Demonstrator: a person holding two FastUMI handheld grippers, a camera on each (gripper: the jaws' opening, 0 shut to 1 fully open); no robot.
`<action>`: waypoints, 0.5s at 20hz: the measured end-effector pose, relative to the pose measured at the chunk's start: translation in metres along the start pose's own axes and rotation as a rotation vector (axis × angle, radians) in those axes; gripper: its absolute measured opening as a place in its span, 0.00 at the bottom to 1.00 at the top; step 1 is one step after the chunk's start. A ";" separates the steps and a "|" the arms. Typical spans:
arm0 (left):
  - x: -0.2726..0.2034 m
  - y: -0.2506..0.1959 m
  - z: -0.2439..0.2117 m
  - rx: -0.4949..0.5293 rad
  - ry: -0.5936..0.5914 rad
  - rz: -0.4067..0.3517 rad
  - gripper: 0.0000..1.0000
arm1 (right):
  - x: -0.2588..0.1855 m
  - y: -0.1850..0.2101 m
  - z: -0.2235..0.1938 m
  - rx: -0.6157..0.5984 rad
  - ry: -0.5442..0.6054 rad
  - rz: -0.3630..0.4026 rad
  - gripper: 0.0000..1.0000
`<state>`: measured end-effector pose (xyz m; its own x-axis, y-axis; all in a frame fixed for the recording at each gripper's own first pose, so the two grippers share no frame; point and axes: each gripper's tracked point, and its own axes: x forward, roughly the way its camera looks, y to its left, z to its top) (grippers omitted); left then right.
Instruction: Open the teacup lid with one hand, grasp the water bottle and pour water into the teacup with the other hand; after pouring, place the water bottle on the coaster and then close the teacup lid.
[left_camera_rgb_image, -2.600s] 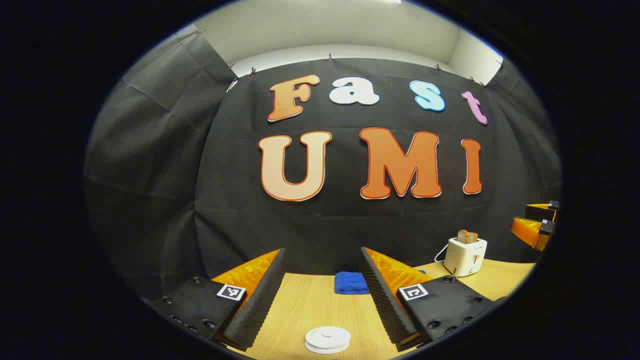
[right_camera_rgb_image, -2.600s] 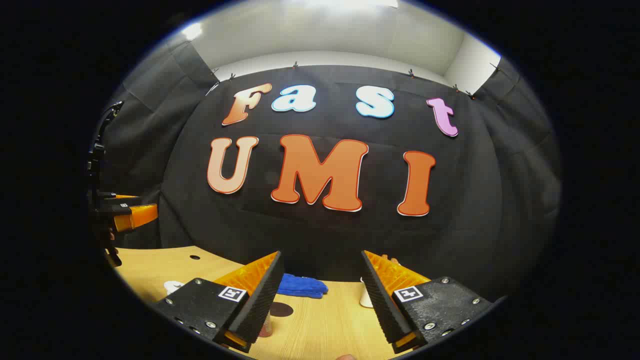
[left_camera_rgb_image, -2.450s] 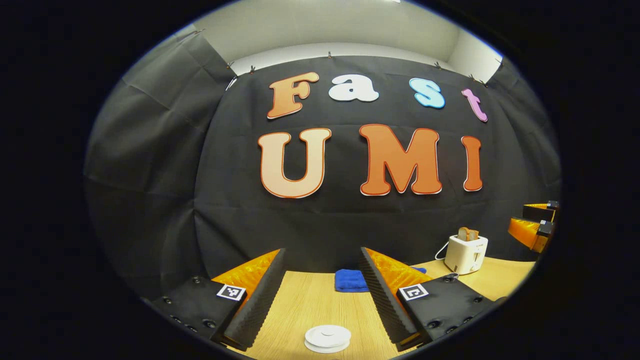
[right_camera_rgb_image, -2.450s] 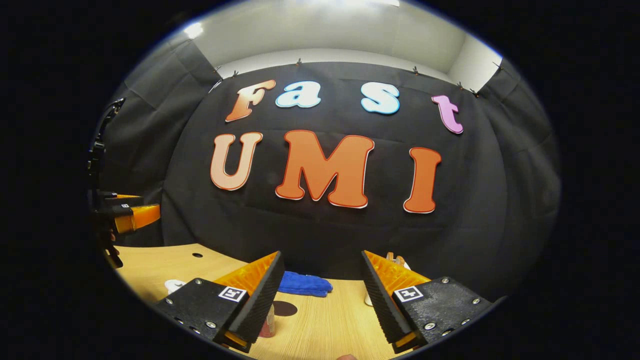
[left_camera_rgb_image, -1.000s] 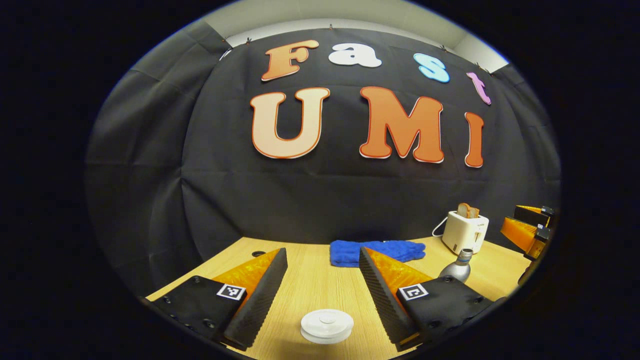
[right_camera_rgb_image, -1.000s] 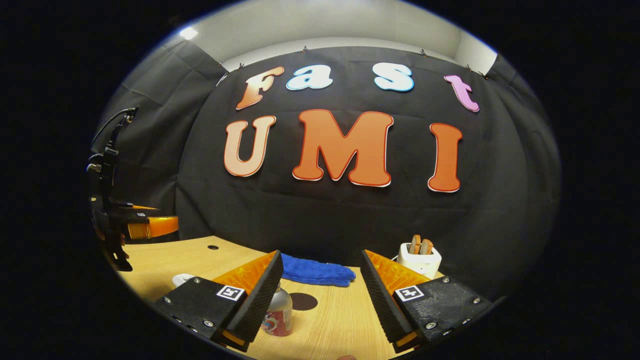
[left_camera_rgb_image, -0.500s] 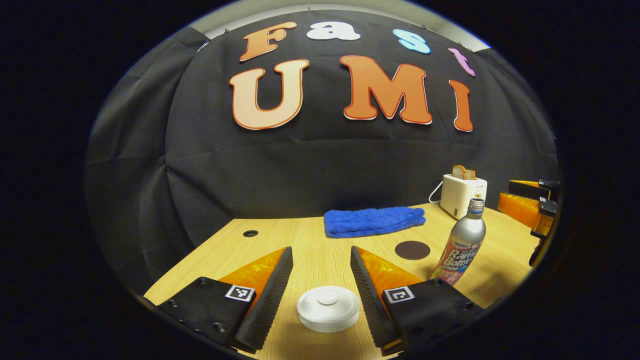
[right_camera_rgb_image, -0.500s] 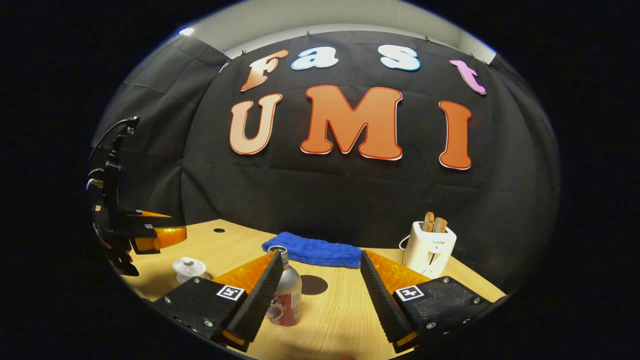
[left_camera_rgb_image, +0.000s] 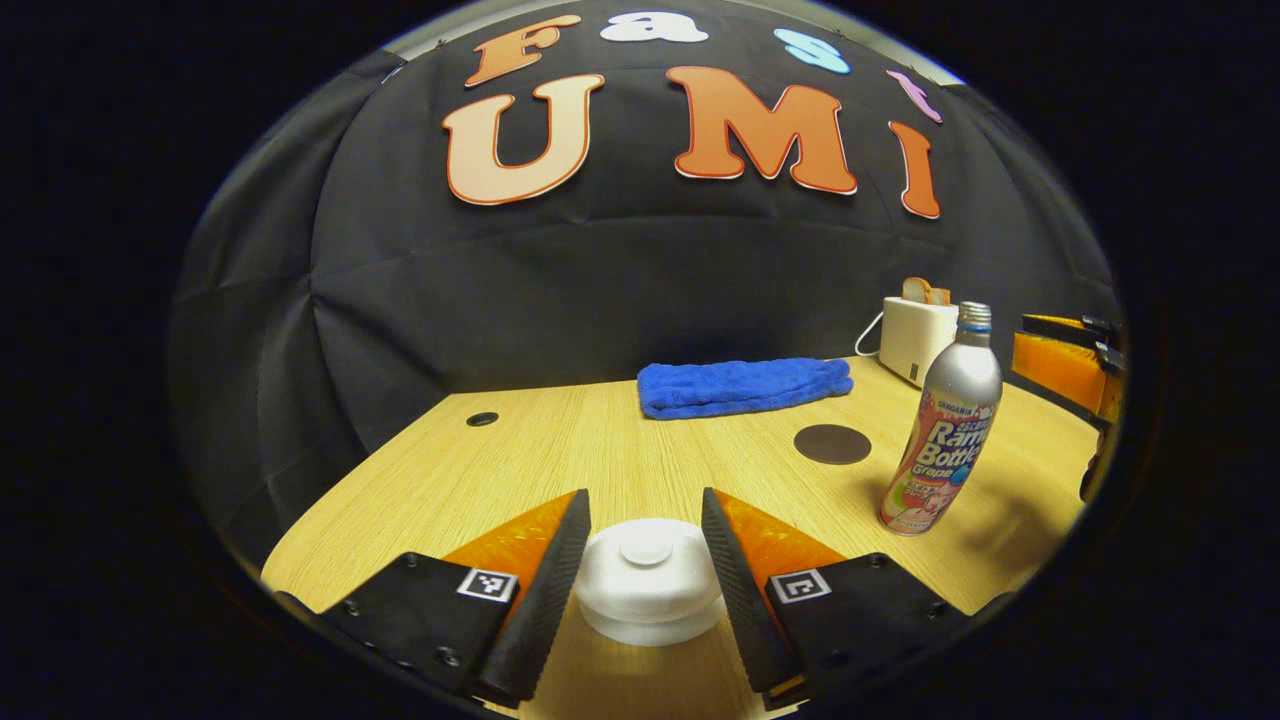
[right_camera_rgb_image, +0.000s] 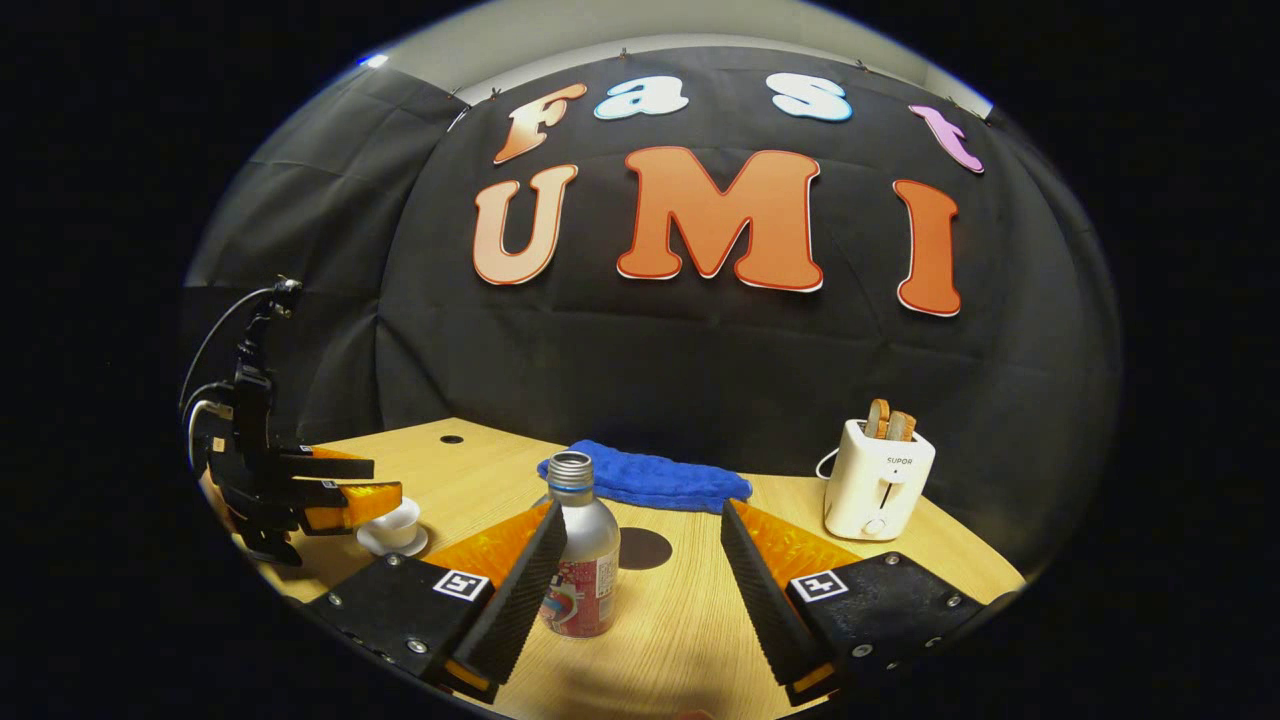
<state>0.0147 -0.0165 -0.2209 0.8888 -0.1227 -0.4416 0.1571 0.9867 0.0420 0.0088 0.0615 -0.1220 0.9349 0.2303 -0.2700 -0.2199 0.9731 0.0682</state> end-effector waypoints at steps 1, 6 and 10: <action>0.002 -0.002 -0.003 -0.001 0.006 -0.002 0.73 | 0.001 0.001 -0.002 -0.005 0.007 0.002 0.94; 0.008 0.004 -0.011 0.005 0.023 0.023 0.61 | 0.001 0.003 -0.011 -0.017 0.034 0.013 0.94; 0.010 0.004 -0.010 0.003 0.021 0.038 0.44 | 0.000 0.002 -0.016 -0.026 0.051 0.016 0.94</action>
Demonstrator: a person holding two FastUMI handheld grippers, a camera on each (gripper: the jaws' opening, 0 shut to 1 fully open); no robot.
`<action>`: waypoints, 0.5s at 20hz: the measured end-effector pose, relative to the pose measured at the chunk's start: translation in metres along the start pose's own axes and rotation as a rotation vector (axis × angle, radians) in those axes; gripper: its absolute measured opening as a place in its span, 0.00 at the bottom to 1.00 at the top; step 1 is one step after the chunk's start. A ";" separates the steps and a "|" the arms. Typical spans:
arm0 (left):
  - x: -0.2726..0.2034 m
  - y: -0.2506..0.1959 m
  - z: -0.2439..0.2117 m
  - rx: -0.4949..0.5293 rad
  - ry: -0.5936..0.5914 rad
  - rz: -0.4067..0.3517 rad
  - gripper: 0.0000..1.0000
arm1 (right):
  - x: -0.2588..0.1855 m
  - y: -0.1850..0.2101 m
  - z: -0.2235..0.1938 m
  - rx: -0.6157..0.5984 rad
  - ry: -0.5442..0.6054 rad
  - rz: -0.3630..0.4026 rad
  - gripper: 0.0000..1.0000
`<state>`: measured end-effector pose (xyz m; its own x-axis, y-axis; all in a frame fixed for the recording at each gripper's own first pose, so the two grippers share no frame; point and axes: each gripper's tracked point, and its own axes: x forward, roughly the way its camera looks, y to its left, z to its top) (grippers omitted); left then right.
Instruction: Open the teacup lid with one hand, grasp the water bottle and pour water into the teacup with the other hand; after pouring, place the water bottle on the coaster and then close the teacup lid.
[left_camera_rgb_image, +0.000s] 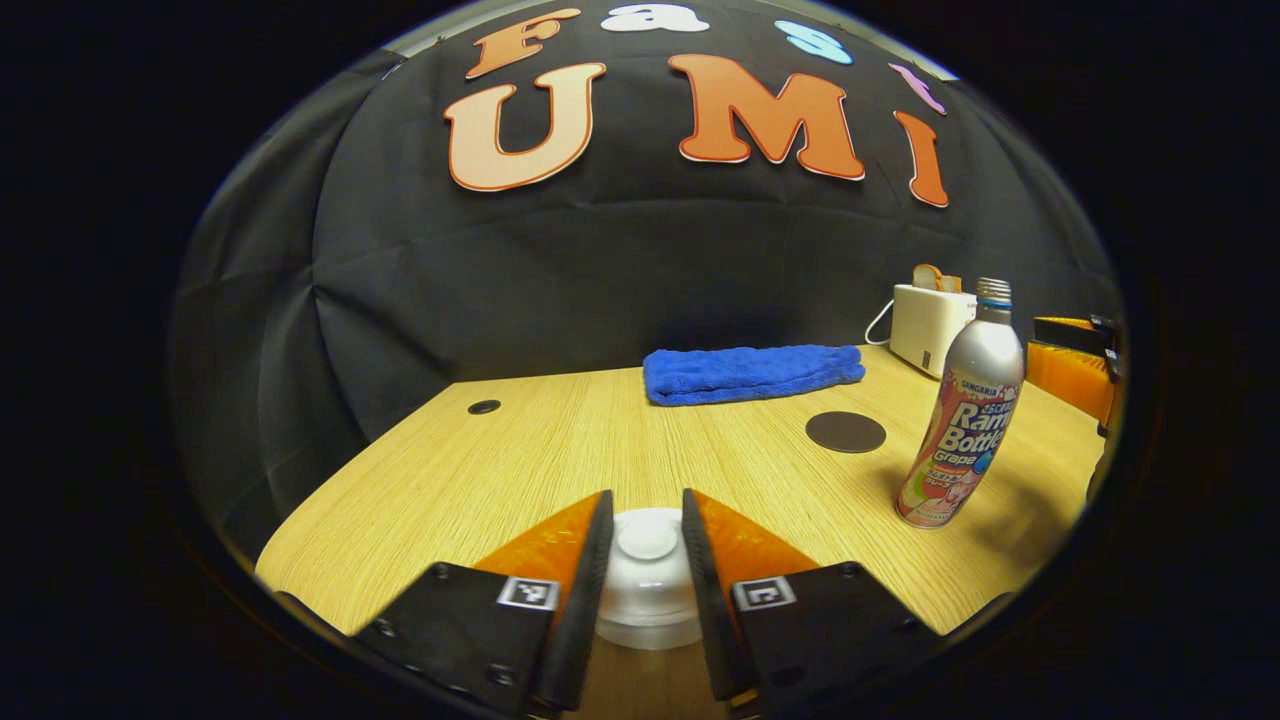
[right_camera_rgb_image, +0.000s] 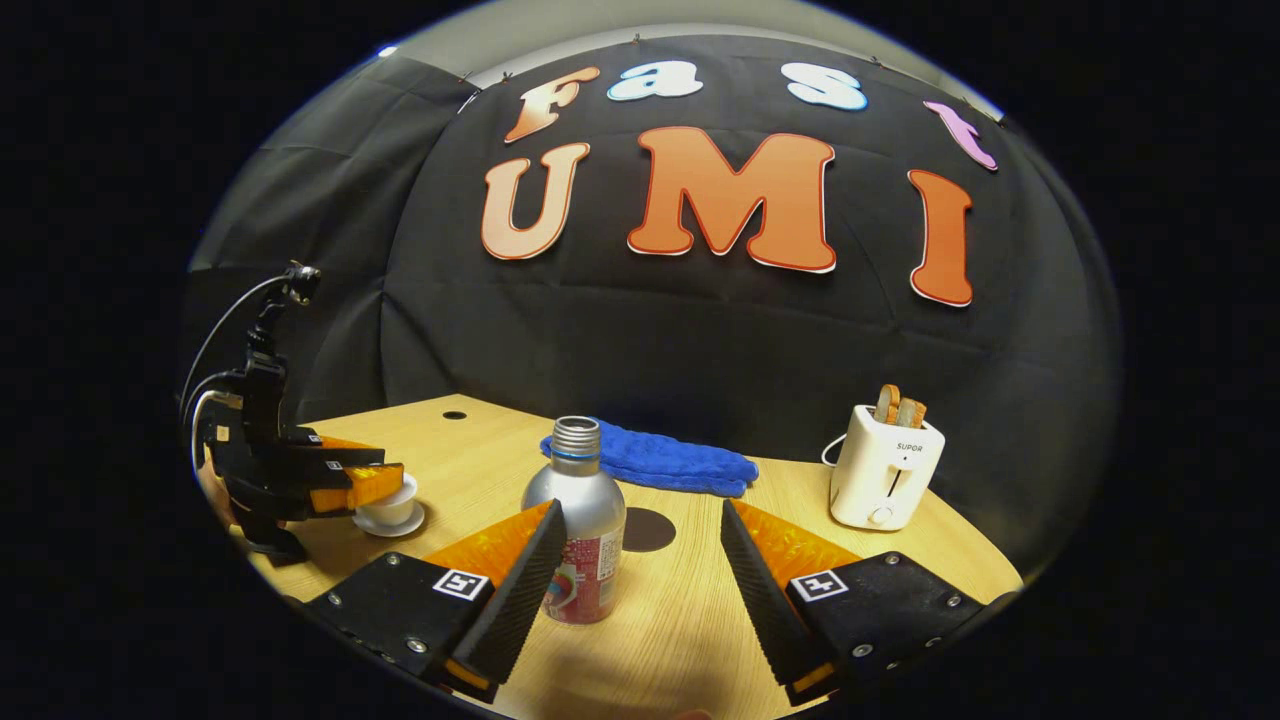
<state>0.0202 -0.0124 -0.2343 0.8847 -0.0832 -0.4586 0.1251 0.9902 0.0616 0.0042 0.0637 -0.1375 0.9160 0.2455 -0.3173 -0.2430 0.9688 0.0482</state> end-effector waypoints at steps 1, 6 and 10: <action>0.004 0.000 0.000 -0.003 0.003 0.002 0.37 | 0.000 0.001 0.000 0.001 0.002 0.002 0.94; 0.003 0.002 0.003 -0.019 -0.023 0.014 0.30 | 0.003 0.003 -0.005 -0.003 0.021 0.020 0.94; 0.000 0.007 0.019 -0.023 -0.079 0.041 0.30 | 0.005 0.014 -0.015 0.003 0.053 0.054 0.94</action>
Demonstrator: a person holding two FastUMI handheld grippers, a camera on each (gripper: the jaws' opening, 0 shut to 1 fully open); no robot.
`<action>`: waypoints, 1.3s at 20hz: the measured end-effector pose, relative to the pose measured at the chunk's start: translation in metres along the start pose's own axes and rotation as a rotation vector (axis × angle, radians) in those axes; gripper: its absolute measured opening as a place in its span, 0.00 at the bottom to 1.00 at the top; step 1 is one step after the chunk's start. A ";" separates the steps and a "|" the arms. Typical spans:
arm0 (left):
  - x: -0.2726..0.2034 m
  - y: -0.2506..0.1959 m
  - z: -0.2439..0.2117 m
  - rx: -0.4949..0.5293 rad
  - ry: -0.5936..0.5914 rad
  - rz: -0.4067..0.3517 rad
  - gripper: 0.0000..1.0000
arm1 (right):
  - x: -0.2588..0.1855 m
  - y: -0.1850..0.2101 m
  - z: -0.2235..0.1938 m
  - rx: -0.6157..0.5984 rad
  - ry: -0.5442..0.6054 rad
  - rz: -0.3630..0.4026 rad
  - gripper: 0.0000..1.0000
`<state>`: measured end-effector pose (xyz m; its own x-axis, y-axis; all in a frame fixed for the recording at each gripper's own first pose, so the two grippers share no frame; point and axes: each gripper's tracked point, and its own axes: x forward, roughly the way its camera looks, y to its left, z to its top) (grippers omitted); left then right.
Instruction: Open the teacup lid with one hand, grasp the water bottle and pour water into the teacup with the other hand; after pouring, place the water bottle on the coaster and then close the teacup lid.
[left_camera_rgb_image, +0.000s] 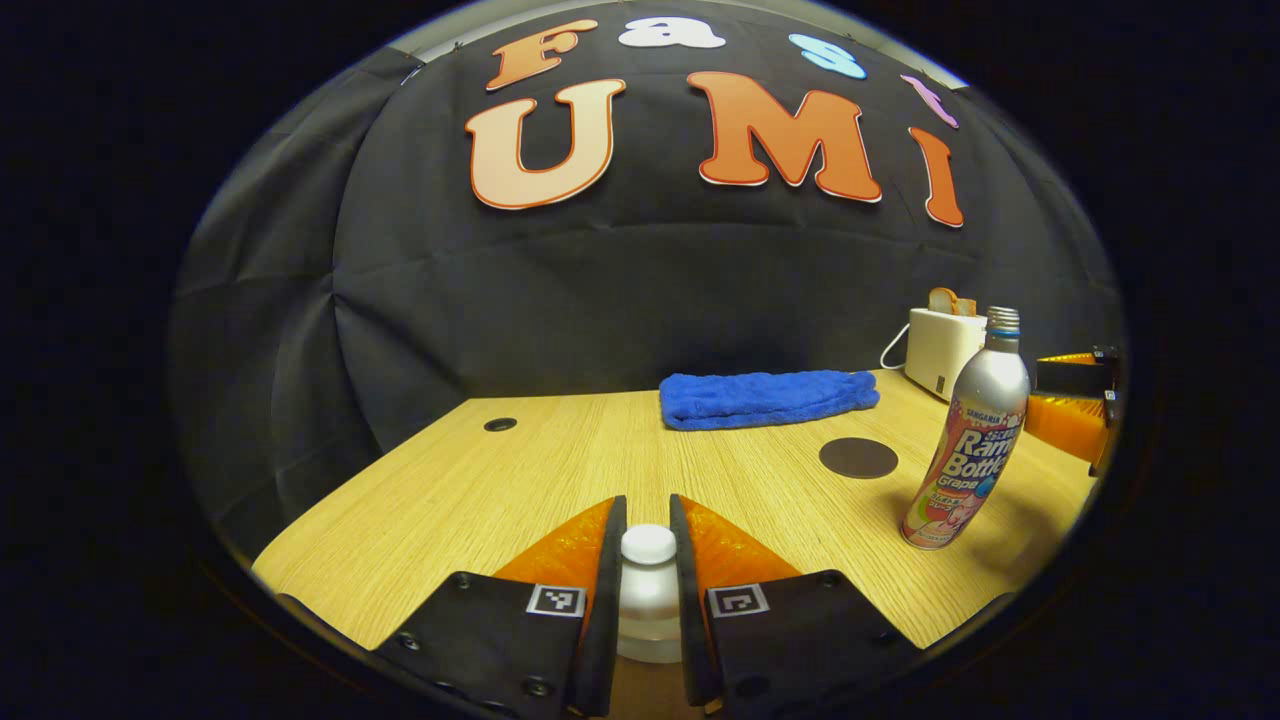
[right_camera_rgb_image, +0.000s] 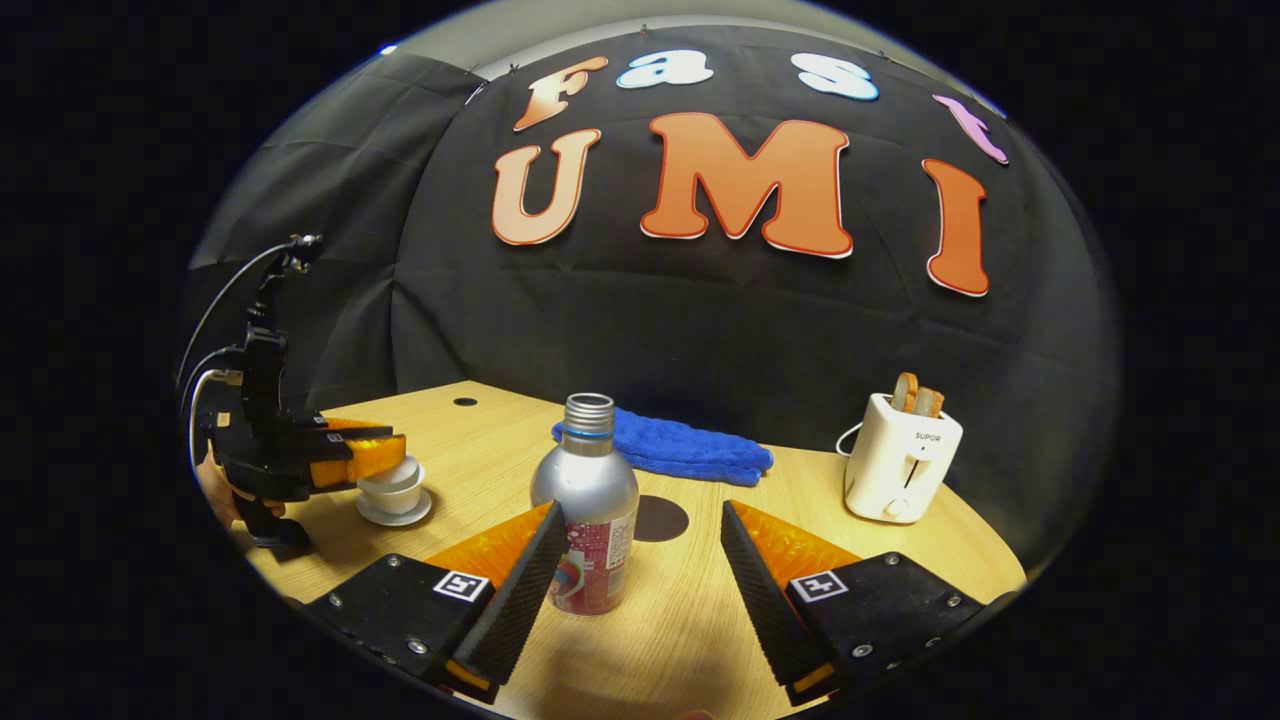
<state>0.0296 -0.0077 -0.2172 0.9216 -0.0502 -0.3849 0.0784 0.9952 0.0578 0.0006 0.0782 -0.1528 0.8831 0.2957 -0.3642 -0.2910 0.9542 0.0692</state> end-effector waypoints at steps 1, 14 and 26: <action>-0.002 0.002 0.004 0.000 -0.011 0.005 0.30 | 0.001 0.003 -0.002 0.003 0.008 0.011 0.94; -0.025 0.037 0.025 -0.014 -0.078 0.097 0.30 | 0.031 0.040 -0.042 0.024 0.136 0.105 0.92; -0.043 0.072 0.014 -0.051 -0.064 0.152 0.30 | 0.041 0.045 -0.033 -0.040 0.145 0.104 0.78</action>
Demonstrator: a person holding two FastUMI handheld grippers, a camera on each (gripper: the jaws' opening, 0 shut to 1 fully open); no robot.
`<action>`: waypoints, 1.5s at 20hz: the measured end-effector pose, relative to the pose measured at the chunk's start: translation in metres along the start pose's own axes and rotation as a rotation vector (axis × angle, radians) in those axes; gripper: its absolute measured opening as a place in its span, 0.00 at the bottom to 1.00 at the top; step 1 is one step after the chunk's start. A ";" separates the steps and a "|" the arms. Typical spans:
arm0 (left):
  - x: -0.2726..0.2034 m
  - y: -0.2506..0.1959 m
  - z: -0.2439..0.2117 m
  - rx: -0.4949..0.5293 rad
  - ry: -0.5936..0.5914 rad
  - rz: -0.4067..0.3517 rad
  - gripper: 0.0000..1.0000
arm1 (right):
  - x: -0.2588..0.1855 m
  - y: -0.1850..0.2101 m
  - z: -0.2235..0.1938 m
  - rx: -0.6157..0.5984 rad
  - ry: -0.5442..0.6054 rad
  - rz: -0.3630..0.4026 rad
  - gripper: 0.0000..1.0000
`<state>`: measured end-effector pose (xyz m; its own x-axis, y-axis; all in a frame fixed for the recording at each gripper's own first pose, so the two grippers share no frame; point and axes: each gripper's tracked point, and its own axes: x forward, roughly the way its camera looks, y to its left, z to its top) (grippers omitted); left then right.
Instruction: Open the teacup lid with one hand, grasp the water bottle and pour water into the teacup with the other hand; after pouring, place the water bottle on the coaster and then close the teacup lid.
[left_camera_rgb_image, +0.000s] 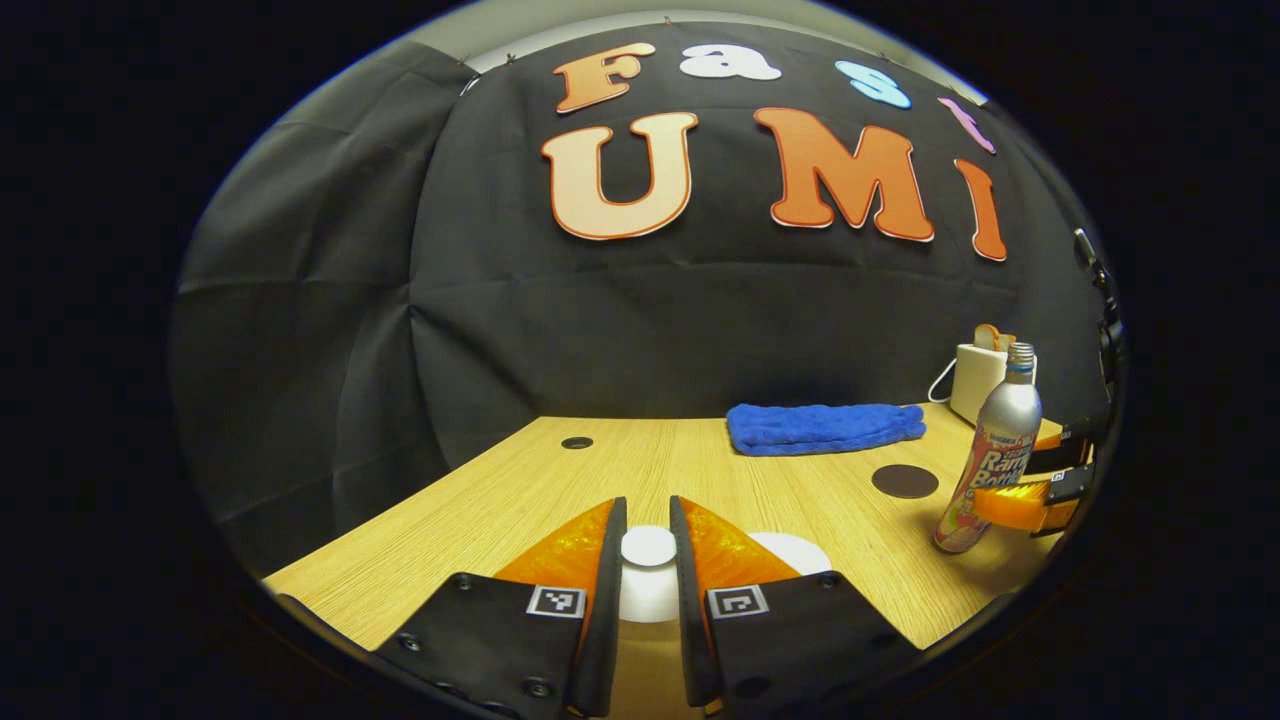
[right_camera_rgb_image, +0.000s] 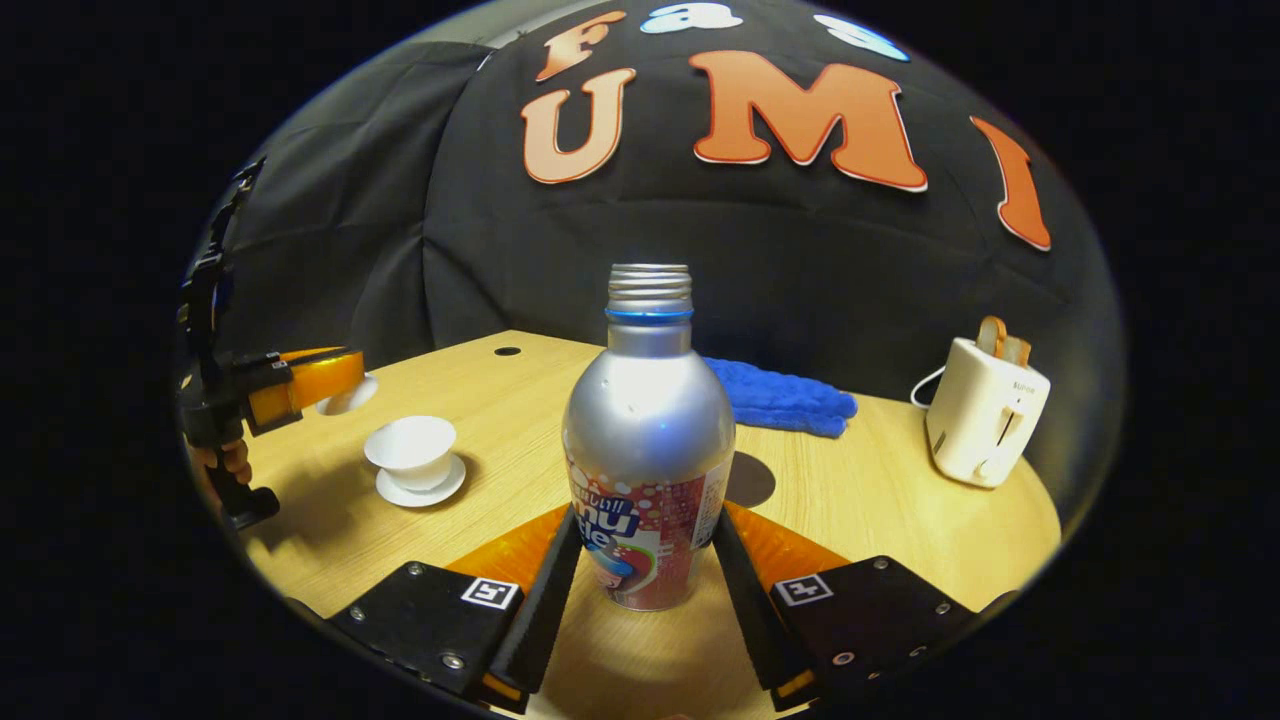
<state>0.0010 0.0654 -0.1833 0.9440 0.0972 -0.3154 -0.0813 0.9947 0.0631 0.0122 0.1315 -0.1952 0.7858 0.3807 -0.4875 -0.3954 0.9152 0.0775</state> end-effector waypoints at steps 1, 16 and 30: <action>-0.001 0.004 -0.001 -0.002 0.003 0.004 0.30 | 0.001 -0.004 0.003 -0.035 0.001 -0.019 0.78; -0.015 0.067 -0.018 -0.012 0.010 0.092 0.26 | 0.018 -0.001 0.065 -0.540 -0.089 -0.220 0.78; -0.020 0.110 -0.030 -0.054 0.007 0.136 0.26 | 0.044 0.045 0.080 -0.927 -0.142 -0.273 0.77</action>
<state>-0.0363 0.1736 -0.1981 0.9209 0.2311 -0.3138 -0.2256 0.9727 0.0543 0.0669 0.2002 -0.1432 0.9318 0.2387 -0.2734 -0.3610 0.5307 -0.7668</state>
